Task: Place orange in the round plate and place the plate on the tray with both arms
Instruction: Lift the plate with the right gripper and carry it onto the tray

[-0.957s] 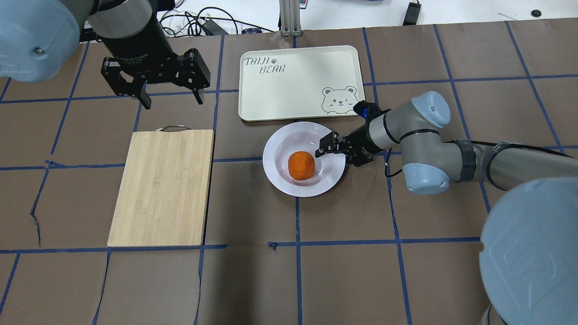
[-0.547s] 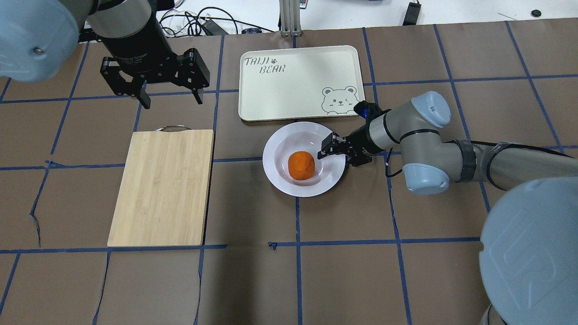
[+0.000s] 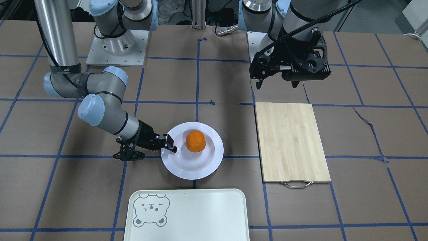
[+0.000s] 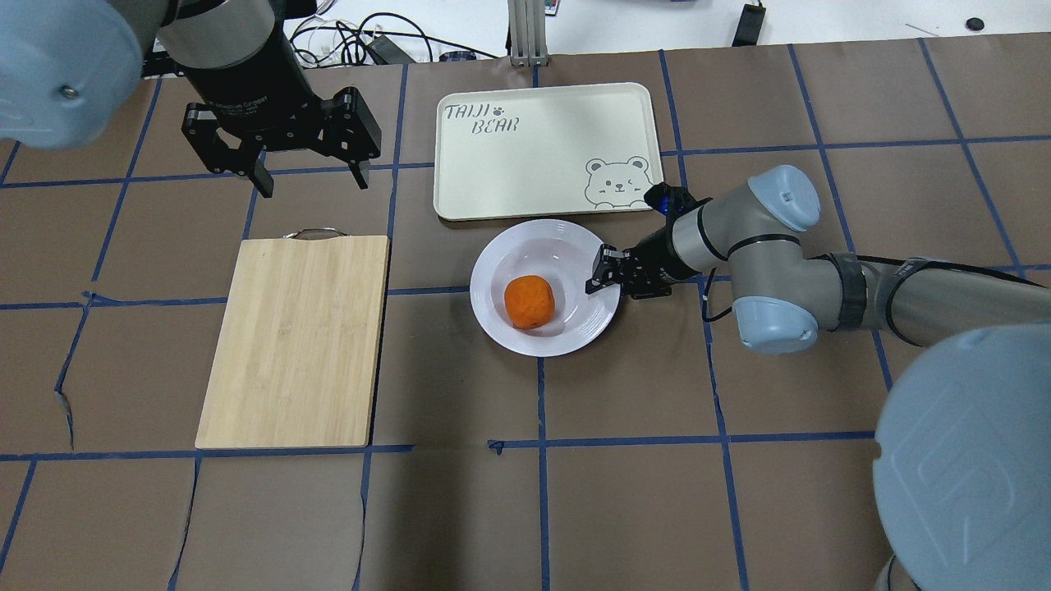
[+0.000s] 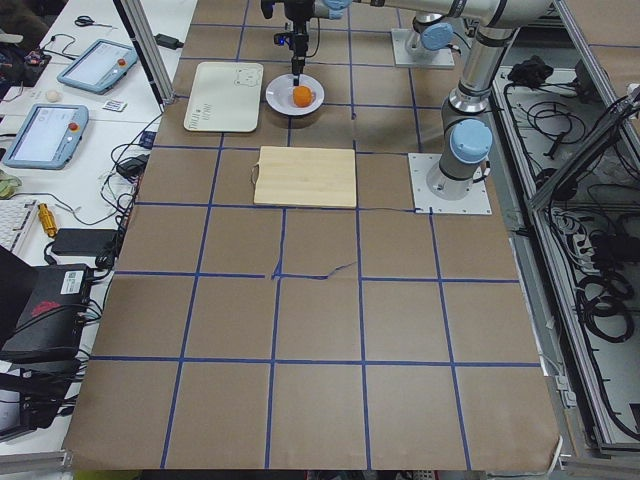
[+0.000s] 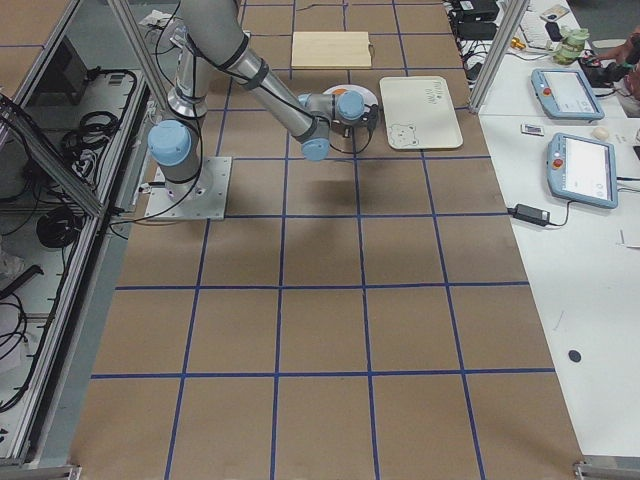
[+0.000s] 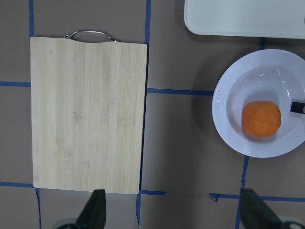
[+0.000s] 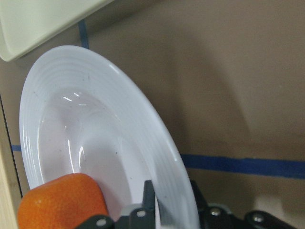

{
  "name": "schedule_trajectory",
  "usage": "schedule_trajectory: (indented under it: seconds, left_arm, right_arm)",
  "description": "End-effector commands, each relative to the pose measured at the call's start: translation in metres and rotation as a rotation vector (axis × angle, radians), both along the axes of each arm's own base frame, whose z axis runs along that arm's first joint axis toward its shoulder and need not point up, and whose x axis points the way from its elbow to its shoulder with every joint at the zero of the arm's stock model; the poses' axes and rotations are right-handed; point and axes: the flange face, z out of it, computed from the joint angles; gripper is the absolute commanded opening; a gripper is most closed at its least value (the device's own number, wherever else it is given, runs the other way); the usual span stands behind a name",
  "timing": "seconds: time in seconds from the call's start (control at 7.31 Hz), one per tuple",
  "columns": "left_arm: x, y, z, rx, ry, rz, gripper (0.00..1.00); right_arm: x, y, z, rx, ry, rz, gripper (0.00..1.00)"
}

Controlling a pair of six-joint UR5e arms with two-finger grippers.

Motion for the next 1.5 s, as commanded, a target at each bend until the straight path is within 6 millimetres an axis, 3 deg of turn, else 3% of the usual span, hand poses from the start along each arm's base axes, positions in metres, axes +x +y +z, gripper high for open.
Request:
schedule_trajectory:
  seconds: [0.0, 0.41, 0.82, 1.09, 1.37]
  left_arm:
    - [0.0, 0.0, 0.0, 0.001, 0.0, 0.0, 1.0]
    - [0.0, 0.0, 0.0, 0.0, 0.0, 0.0, 1.0]
    - [0.0, 0.0, 0.0, 0.0, 0.0, 0.0, 1.0]
    - [0.0, 0.0, 0.0, 0.0, 0.0, 0.002, 1.0]
    - [-0.001, 0.0, 0.0, 0.0, 0.0, -0.002, 1.0]
  right_arm:
    - [0.001, 0.0, 0.002, 0.0, -0.001, -0.003, 0.26]
    - [0.0, -0.001, 0.004, 0.023, -0.007, -0.039, 0.03]
    - [-0.001, -0.007, 0.012, 0.002, -0.008, -0.041, 0.0]
    - [-0.003, -0.034, 0.057, -0.099, -0.001, -0.044, 0.0]
    - [-0.006, -0.078, 0.09, -0.178, 0.024, -0.073, 0.0]
